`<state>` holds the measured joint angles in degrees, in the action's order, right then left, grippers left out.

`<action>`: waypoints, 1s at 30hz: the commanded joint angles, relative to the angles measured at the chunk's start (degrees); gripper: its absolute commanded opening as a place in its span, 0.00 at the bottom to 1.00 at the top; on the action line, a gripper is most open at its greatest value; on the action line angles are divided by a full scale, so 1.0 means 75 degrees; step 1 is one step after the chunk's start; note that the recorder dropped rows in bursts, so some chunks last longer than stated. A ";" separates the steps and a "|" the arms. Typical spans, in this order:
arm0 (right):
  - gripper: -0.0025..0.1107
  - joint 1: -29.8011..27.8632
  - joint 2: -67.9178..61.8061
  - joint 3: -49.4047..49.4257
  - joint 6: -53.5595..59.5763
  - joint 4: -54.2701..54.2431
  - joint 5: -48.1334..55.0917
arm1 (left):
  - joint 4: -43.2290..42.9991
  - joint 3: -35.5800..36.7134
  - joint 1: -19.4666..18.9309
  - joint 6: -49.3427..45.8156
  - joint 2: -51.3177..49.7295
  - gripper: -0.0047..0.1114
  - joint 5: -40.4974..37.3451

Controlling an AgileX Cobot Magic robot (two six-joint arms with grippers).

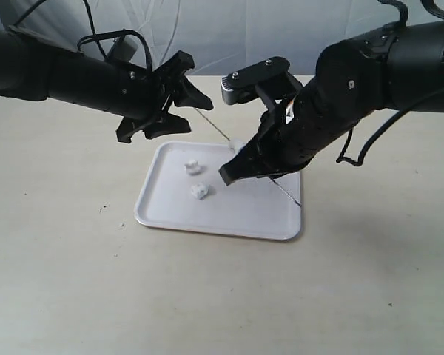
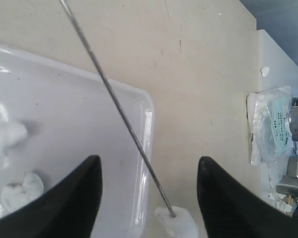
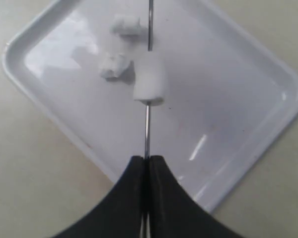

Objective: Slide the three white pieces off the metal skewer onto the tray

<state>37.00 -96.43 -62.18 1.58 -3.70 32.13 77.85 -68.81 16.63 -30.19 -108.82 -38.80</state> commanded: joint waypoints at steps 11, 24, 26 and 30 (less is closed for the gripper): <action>0.02 -0.0038 -0.0020 0.0015 -0.0344 0.0359 -0.1520 | 0.0769 -0.0025 0.0014 -0.0257 -0.0014 0.40 -0.0655; 0.02 -0.0038 -0.0516 0.0015 -0.0495 0.0200 -0.2708 | 0.0862 -0.0025 0.0014 -0.0623 -0.0014 0.38 0.0018; 0.02 -0.0038 -0.0516 0.0015 -0.0495 0.0200 -0.2749 | 0.0923 -0.0025 0.0014 -0.0661 -0.0014 0.36 0.0030; 0.02 -0.0038 -0.0516 0.0015 -0.0495 0.0200 -0.2747 | 0.1136 -0.0025 0.0014 -0.0662 -0.0014 0.32 0.0014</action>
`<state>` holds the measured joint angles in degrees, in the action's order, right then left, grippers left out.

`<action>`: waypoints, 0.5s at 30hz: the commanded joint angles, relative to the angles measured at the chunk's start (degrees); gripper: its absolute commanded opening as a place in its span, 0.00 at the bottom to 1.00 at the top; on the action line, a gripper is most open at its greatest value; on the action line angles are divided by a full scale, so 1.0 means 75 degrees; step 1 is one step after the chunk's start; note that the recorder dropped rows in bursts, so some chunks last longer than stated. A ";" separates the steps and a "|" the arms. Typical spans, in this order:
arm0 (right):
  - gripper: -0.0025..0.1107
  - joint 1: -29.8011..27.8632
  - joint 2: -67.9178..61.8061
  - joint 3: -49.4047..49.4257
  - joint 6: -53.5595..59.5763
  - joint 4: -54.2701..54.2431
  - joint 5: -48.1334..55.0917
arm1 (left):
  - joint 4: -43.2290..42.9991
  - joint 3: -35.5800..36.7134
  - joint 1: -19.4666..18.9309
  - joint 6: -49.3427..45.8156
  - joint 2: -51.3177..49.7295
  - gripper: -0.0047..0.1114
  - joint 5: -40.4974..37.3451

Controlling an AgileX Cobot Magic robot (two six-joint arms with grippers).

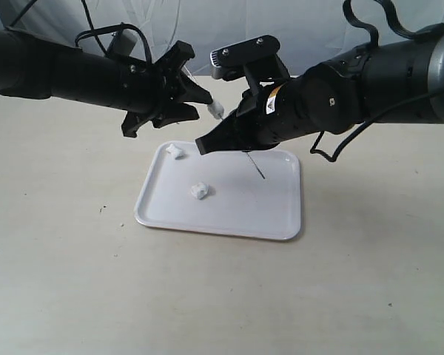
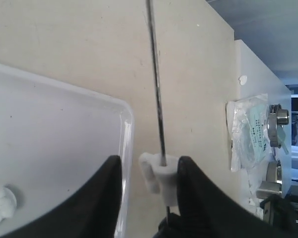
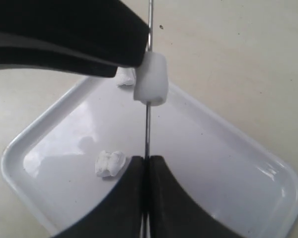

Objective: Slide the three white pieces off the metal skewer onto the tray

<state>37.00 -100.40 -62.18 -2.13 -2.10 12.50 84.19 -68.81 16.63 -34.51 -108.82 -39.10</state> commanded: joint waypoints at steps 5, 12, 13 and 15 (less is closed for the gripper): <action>0.02 -0.0038 0.0014 0.0015 0.0001 -0.0012 -0.0151 | 0.0393 -0.0025 0.0014 -0.0118 -0.0014 0.32 0.0019; 0.02 -0.0038 0.0014 0.0015 -0.0013 -0.0012 -0.0256 | 0.0688 -0.0025 0.0074 -0.0264 -0.0014 0.32 -0.0128; 0.02 -0.0038 0.0014 0.0015 -0.0013 -0.0012 -0.0275 | 0.0688 -0.0025 0.0094 -0.0258 -0.0014 0.32 -0.0128; 0.02 -0.0038 0.0014 0.0015 -0.0013 -0.0136 -0.0311 | 0.0688 -0.0025 0.0094 -0.0258 -0.0014 0.32 -0.0128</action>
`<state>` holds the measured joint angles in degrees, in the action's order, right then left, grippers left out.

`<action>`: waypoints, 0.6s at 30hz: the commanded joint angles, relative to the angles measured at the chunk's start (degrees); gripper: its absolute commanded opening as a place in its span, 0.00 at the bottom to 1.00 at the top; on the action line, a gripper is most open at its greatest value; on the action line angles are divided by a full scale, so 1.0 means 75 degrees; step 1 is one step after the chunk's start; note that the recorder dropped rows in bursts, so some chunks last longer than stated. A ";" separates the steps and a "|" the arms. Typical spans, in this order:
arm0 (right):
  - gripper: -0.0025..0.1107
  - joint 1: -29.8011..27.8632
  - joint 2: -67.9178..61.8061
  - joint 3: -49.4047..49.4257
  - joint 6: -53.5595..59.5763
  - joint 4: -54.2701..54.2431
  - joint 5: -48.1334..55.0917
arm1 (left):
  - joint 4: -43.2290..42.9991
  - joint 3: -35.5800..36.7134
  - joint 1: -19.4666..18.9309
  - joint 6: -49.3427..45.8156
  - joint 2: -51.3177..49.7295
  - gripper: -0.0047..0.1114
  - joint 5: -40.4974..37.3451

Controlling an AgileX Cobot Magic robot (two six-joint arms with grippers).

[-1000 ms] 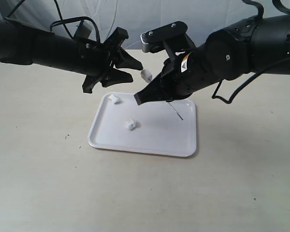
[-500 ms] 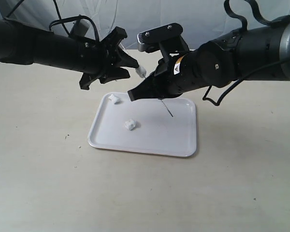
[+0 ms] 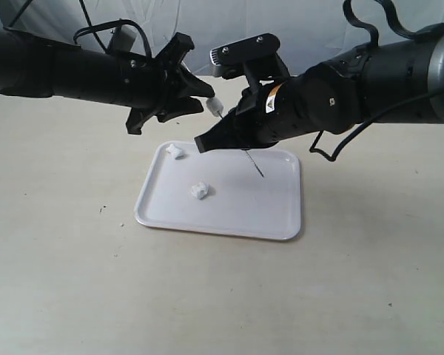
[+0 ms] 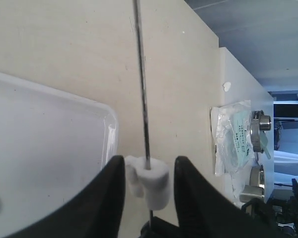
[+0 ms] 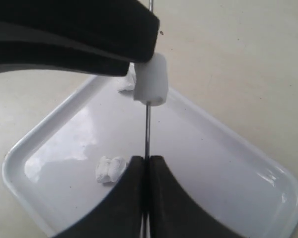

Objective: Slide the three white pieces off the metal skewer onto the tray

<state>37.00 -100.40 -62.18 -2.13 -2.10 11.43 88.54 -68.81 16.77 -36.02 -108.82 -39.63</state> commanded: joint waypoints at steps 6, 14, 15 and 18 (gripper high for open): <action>0.02 -0.0038 0.0014 0.0015 -0.0013 -0.0153 -0.0233 | 0.0135 -0.0025 0.0138 -0.0089 -0.0014 0.32 -0.0002; 0.02 -0.0038 0.0014 0.0015 -0.0034 -0.0185 -0.0347 | 0.0271 -0.0025 0.0138 -0.0287 -0.0014 0.31 0.0034; 0.02 -0.0038 0.0014 0.0015 -0.0034 -0.0185 -0.0347 | 0.0272 -0.0025 0.0138 -0.0303 -0.0014 0.29 0.0034; 0.02 -0.0038 0.0014 0.0015 -0.0034 -0.0215 -0.0290 | 0.0272 -0.0025 0.0138 -0.0455 -0.0014 0.16 0.0114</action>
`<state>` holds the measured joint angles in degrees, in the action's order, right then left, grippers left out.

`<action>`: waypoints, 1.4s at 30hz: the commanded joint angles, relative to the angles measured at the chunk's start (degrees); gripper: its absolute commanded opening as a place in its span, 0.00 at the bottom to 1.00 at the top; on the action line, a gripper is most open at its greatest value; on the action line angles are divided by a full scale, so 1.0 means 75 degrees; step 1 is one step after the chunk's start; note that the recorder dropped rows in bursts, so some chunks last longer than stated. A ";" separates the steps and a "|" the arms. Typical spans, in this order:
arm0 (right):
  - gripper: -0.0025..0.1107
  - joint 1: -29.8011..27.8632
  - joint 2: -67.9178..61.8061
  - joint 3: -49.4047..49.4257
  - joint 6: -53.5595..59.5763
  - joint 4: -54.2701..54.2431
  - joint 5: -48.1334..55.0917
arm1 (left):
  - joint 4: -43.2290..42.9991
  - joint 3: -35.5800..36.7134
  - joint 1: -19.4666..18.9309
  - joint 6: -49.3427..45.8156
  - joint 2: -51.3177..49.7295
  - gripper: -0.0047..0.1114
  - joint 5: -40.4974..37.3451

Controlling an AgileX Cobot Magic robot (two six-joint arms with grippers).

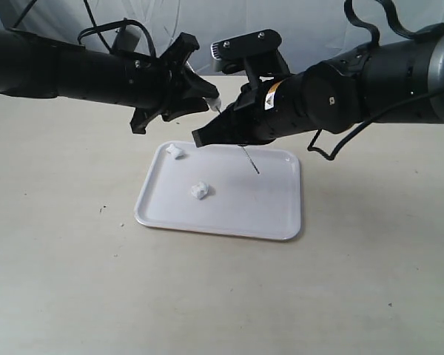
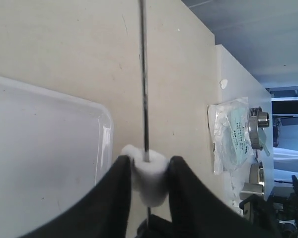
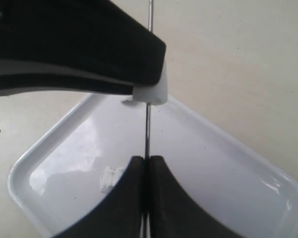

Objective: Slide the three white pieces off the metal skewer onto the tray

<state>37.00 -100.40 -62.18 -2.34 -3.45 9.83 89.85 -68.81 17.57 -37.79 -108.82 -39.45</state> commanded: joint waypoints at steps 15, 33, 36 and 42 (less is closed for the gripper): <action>0.02 -0.0038 0.0014 0.0015 -0.0006 -0.0036 0.0727 | 0.0217 -0.0025 0.0032 -0.0586 -0.0014 0.04 0.0475; 0.02 0.0269 0.0014 0.0015 0.0020 -0.0036 0.1251 | 0.0279 -0.0025 0.0032 -0.0837 -0.0014 0.04 0.1270; 0.02 0.0286 0.0014 0.0015 0.0020 -0.0036 0.1473 | 0.0301 -0.0025 0.0032 -0.0837 -0.0014 0.04 0.1305; 0.02 0.0286 0.0059 0.0015 0.0020 -0.0036 0.1983 | 0.0276 -0.0025 0.0032 -0.0837 -0.0014 0.04 0.1650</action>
<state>38.49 -100.40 -62.29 -2.91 -3.56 19.41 89.77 -68.70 18.20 -43.69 -109.10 -32.01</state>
